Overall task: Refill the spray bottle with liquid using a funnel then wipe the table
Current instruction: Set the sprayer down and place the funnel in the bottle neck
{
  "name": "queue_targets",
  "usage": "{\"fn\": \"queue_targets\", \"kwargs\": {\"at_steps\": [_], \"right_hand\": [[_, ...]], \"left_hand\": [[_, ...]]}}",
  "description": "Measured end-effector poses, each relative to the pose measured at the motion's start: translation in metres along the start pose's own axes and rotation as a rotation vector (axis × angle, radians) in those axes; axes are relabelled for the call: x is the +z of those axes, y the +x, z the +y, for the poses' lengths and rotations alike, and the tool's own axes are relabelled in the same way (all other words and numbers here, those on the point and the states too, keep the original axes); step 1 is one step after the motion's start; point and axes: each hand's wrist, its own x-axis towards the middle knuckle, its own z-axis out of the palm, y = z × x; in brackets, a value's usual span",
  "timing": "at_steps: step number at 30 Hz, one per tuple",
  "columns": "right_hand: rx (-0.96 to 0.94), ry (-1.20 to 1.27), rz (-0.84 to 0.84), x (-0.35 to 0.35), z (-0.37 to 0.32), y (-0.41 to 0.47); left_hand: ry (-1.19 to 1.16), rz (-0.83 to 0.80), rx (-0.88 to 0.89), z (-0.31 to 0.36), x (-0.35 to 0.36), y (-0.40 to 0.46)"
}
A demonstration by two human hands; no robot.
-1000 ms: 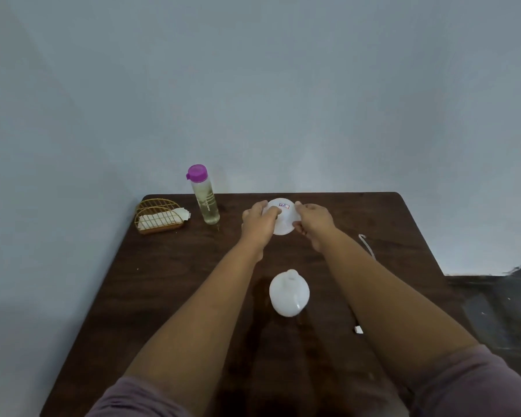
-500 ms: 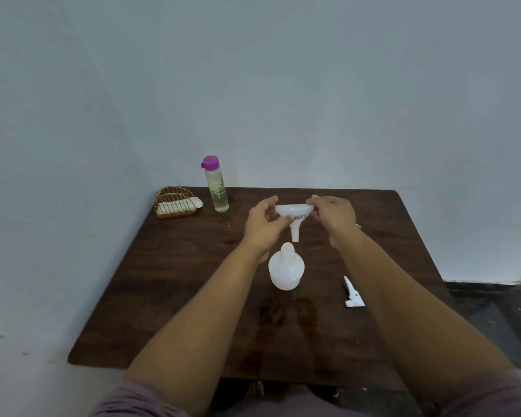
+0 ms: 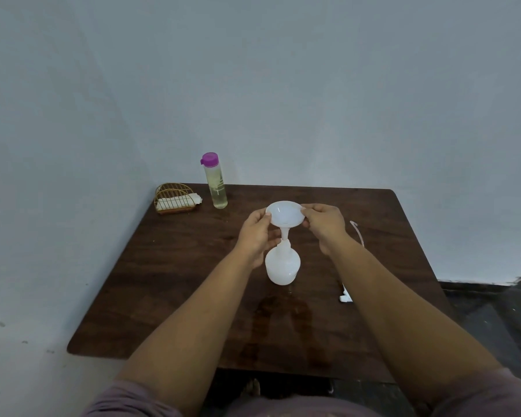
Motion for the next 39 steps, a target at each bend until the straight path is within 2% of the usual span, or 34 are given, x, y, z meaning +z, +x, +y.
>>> {"fn": "queue_targets", "kwargs": {"at_steps": [5,14,39], "right_hand": [[0.023,-0.038,0.024,0.002,0.008,0.002],[0.062,-0.087,0.045,0.004,0.021,0.003],[0.132,-0.009,0.011,0.007,0.029,-0.010]], "left_hand": [[0.074,0.020,-0.041,-0.009,-0.001,0.002],[0.063,0.030,-0.078,-0.019,-0.002,0.008],[0.057,0.061,-0.087,-0.034,-0.007,0.011]]}}
